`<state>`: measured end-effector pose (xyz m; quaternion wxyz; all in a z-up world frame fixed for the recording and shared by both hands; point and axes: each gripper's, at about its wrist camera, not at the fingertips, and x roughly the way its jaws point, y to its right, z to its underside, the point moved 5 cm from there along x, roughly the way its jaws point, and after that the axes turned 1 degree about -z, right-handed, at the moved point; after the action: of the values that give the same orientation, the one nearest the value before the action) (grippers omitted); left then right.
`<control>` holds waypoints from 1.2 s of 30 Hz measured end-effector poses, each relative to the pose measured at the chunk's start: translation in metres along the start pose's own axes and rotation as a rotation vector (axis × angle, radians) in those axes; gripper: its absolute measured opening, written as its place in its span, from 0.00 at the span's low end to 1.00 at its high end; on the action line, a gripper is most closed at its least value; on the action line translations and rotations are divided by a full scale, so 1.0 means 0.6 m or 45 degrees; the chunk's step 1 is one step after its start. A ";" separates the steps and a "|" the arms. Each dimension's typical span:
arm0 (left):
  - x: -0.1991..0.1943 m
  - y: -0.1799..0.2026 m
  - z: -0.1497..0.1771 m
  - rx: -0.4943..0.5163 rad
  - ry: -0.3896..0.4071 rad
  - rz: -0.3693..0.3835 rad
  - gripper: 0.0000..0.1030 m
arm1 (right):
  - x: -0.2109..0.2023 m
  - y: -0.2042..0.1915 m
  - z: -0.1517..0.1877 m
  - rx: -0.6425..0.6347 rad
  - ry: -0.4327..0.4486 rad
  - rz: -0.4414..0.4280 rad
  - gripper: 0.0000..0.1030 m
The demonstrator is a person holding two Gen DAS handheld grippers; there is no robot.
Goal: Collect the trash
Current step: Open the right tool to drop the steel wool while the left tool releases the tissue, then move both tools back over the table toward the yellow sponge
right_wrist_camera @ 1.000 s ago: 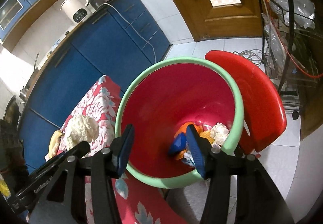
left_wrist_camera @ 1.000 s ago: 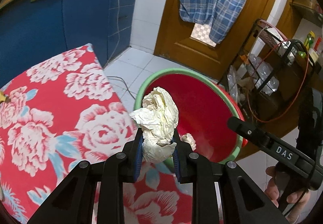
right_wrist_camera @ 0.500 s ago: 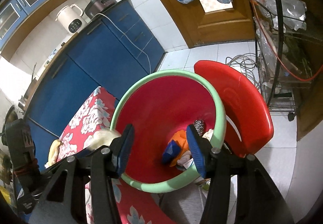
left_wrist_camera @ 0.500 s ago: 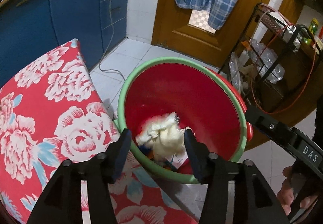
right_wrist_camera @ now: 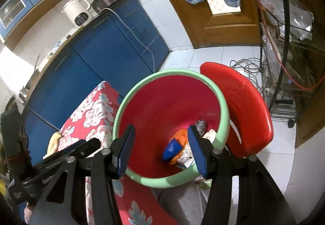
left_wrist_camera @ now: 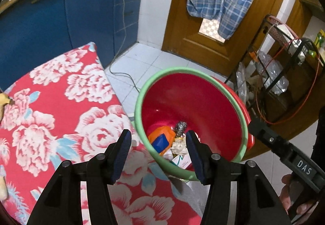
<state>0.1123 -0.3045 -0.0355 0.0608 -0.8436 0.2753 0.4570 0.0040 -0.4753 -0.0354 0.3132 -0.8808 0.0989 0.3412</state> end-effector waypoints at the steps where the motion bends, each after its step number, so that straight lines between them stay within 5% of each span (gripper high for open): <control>1: -0.006 -0.004 0.002 -0.004 0.003 -0.003 0.55 | -0.002 -0.004 0.000 0.000 -0.001 -0.006 0.55; 36: -0.180 -0.292 0.121 -0.386 0.134 -0.278 0.56 | -0.002 -0.217 0.095 -0.265 -0.105 -0.158 0.55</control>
<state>0.1034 -0.0875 -0.0161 -0.0323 -0.8907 0.1131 0.4391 0.0224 -0.3381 -0.0042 0.2445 -0.8981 -0.0046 0.3656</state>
